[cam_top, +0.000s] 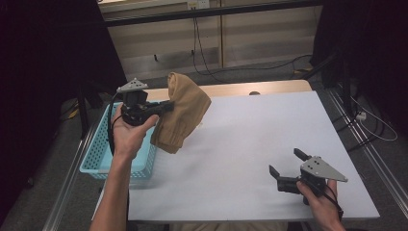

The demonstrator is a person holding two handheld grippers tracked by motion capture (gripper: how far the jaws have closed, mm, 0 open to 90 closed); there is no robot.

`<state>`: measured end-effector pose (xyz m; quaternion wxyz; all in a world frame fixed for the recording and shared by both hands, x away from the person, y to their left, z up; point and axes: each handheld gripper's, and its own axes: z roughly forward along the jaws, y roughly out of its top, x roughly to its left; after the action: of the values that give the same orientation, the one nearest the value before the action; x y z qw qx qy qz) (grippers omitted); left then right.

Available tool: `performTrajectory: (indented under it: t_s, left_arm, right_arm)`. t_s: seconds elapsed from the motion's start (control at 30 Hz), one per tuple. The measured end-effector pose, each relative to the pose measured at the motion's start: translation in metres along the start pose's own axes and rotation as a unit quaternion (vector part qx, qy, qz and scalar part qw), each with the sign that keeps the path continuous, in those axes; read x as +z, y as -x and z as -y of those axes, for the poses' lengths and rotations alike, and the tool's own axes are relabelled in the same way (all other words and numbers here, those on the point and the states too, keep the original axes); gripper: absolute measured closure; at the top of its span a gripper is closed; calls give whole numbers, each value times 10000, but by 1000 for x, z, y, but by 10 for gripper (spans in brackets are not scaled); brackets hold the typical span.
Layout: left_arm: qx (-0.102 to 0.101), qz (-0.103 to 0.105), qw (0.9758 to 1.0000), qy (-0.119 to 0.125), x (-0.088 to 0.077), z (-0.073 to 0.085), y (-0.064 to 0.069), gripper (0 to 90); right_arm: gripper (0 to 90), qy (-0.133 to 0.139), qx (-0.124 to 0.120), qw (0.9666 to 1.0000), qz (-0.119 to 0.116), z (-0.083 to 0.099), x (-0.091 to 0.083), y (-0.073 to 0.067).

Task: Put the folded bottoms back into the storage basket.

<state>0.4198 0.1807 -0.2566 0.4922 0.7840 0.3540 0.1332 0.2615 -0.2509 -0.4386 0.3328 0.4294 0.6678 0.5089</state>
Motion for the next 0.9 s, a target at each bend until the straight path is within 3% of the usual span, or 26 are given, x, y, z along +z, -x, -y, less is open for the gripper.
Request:
performTrajectory:
  t_s: [0.53,0.9]
  left_arm:
    - [-45,-149,9999,75,-19,2,-8,863]
    - [-167,-284,9993,203,-36,6,-20,863]
  right_arm:
    - [7,4,-11,10000,-9,0,-1,1]
    - [8,7,10,10000,-2,0,-2,1]
